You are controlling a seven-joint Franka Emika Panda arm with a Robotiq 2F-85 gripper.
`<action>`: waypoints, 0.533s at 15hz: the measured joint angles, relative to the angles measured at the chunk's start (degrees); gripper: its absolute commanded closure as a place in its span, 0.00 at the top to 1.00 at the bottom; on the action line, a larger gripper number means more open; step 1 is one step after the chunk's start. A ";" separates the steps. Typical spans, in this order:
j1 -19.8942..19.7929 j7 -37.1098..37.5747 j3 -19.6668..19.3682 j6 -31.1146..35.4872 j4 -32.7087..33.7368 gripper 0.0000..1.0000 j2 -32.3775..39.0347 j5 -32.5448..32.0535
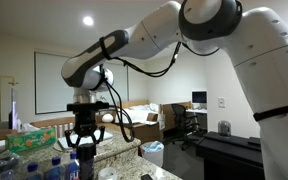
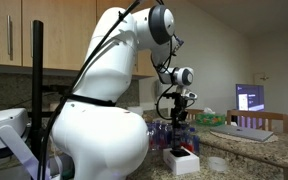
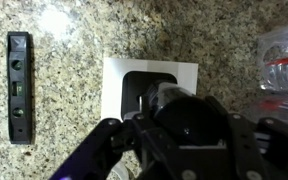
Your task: Put the black bottle on the white box, place the tape over the bottle, put the black object on top of the black bottle
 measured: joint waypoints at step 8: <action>-0.13 0.98 -0.72 -1.67 0.02 0.31 0.00 0.00</action>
